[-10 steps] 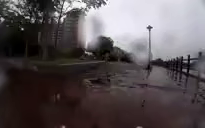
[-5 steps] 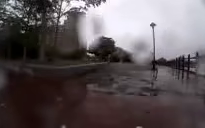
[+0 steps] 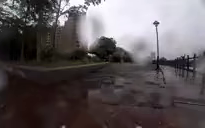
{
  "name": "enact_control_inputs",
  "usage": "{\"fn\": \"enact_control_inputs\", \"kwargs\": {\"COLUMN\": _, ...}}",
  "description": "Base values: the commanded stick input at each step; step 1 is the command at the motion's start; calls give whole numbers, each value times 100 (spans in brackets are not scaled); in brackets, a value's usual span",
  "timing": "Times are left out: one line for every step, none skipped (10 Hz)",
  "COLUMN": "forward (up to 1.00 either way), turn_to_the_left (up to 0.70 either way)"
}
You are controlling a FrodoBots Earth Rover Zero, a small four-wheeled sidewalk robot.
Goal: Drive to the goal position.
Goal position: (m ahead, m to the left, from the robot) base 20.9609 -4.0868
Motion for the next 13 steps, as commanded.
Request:
{"fn": "enact_control_inputs", "kwargs": {"forward": 100, "turn_to_the_left": 0}}
{"fn": "enact_control_inputs", "kwargs": {"forward": 100, "turn_to_the_left": 0}}
{"fn": "enact_control_inputs", "kwargs": {"forward": 100, "turn_to_the_left": 0}}
{"fn": "enact_control_inputs", "kwargs": {"forward": 100, "turn_to_the_left": 0}}
{"fn": "enact_control_inputs", "kwargs": {"forward": 100, "turn_to_the_left": 0}}
{"fn": "enact_control_inputs", "kwargs": {"forward": 100, "turn_to_the_left": 0}}
{"fn": "enact_control_inputs", "kwargs": {"forward": 100, "turn_to_the_left": 0}}
{"fn": "enact_control_inputs", "kwargs": {"forward": 100, "turn_to_the_left": 0}}
{"fn": "enact_control_inputs", "kwargs": {"forward": 100, "turn_to_the_left": 0}}
{"fn": "enact_control_inputs", "kwargs": {"forward": 100, "turn_to_the_left": 0}}
{"fn": "enact_control_inputs", "kwargs": {"forward": 100, "turn_to_the_left": 0}}
{"fn": "enact_control_inputs", "kwargs": {"forward": 100, "turn_to_the_left": 0}}
{"fn": "enact_control_inputs", "kwargs": {"forward": 100, "turn_to_the_left": 0}}
